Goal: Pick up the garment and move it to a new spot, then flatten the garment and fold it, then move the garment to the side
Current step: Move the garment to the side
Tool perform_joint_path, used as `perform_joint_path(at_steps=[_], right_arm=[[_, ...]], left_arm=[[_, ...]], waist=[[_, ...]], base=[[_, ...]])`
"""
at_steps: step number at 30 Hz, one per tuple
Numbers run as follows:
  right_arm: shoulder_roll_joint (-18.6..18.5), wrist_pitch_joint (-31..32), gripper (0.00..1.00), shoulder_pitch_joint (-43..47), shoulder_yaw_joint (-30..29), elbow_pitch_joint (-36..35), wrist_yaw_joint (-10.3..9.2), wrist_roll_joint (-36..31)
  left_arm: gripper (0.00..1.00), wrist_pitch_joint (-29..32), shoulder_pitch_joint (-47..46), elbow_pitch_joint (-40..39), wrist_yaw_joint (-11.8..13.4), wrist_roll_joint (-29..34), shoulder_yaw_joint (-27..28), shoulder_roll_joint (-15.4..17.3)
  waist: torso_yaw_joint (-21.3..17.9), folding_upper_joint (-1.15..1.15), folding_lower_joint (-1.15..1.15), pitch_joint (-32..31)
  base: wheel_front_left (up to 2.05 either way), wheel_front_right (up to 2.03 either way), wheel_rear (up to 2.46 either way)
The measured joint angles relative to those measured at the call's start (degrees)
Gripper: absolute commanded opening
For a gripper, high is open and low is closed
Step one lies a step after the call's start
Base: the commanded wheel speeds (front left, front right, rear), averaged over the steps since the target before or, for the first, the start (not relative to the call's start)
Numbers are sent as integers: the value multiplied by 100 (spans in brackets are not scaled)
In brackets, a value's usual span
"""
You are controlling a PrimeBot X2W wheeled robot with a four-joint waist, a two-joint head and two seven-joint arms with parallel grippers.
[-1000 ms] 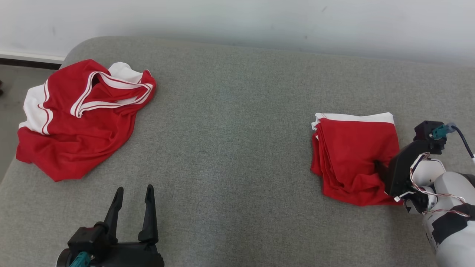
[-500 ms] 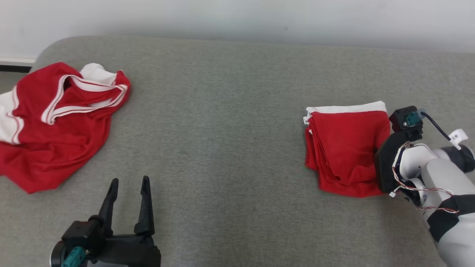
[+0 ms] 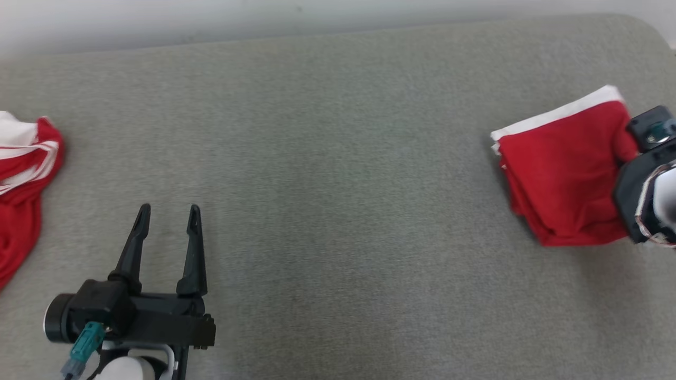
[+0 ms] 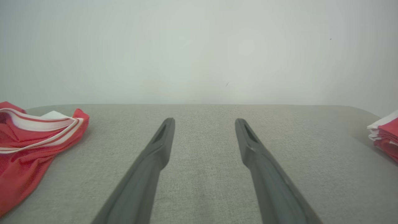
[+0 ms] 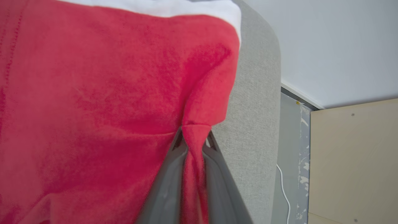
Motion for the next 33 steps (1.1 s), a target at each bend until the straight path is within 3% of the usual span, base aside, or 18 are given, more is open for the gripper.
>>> perform_joint_path(at_steps=[7,19,25,28,29,33], right_arm=[[-347,-862,0,-197,-272,259,0,-438],[-256,-1744,0,-410,-1099,793,0,-1328],[-110,-2012,0,-387,-1432,880,0,-1637],[-44,-1946,62,-364,-1591,991,0,-1818],[-19,-1909,100,-347,-1624,1014,0,-1896],[88,-1991,100,-263,-1859,996,0,-2073]], left_arm=[[100,-1,-280,-349,-121,223,-34,47],[100,-1,-520,-664,-204,296,-167,109],[100,-1,-523,-665,-237,296,-151,120],[100,-1,-523,-653,-240,296,-152,114],[100,-1,-523,-647,-240,294,-131,114],[100,-1,-523,-602,-235,283,-93,93]], waist=[[-435,0,0,411],[-827,0,0,1062],[-844,0,0,1109],[-817,0,0,1080],[-808,0,0,1062],[-757,0,0,954]], base=[[0,0,0],[0,0,0],[0,0,0],[0,0,0],[0,0,0],[0,0,0]])
